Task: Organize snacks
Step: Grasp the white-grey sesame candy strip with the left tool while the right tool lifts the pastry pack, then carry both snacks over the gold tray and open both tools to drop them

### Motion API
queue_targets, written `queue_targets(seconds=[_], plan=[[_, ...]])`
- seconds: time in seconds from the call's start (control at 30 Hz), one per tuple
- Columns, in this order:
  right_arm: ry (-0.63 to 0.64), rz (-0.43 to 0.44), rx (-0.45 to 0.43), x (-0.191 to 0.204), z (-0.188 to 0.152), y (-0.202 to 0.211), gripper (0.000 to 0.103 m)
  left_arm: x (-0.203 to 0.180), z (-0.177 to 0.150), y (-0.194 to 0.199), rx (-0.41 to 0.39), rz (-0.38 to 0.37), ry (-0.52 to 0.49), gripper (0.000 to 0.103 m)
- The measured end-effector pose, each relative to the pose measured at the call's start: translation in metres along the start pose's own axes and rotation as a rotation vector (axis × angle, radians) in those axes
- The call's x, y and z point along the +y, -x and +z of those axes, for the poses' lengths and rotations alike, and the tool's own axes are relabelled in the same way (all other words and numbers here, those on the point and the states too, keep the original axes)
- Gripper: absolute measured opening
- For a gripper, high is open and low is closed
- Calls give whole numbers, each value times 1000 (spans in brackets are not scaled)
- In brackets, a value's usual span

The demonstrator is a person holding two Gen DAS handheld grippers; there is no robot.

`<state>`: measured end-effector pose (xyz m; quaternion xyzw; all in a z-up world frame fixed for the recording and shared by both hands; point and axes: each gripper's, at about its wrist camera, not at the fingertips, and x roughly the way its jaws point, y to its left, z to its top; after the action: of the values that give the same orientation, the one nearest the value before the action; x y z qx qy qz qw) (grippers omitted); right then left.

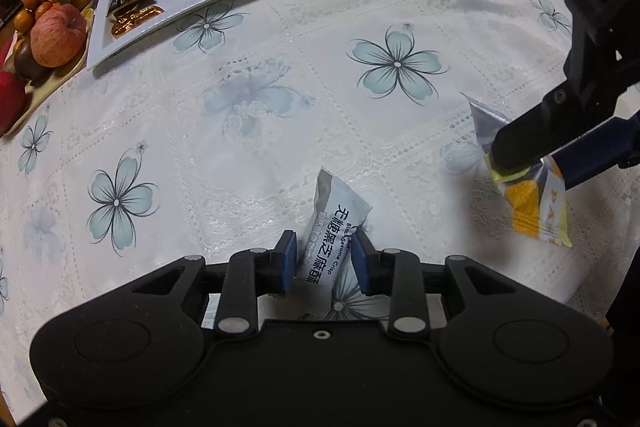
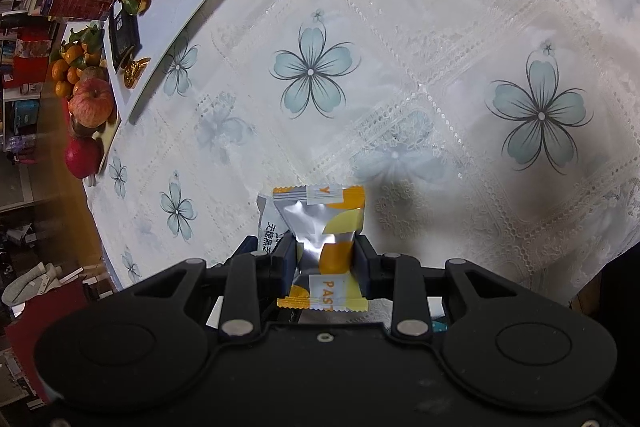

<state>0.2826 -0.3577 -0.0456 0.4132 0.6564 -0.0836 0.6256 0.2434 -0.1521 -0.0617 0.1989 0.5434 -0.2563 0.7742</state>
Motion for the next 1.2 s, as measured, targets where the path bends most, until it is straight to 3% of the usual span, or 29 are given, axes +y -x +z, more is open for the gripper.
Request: queue_targets(seconds=[0.3, 0.57, 0.73, 0.87, 1.07, 1.2], plan=[[-8, 3, 19, -1, 1, -3, 32, 5, 6, -11, 27, 5, 80, 42], [-12, -10, -2, -5, 4, 2, 32, 29, 11, -10, 71, -81, 270, 29], [-3, -46, -37, -6, 4, 4, 32, 49, 7, 5, 106, -136, 401, 28], [37, -88, -84, -1, -1, 5, 32, 64, -6, 21, 128, -151, 468, 28], [129, -159, -211, 9, -23, 12, 32, 68, -46, 60, 98, -84, 509, 27], [198, -114, -267, 10, -55, 24, 32, 69, -83, 82, 98, -92, 559, 27]])
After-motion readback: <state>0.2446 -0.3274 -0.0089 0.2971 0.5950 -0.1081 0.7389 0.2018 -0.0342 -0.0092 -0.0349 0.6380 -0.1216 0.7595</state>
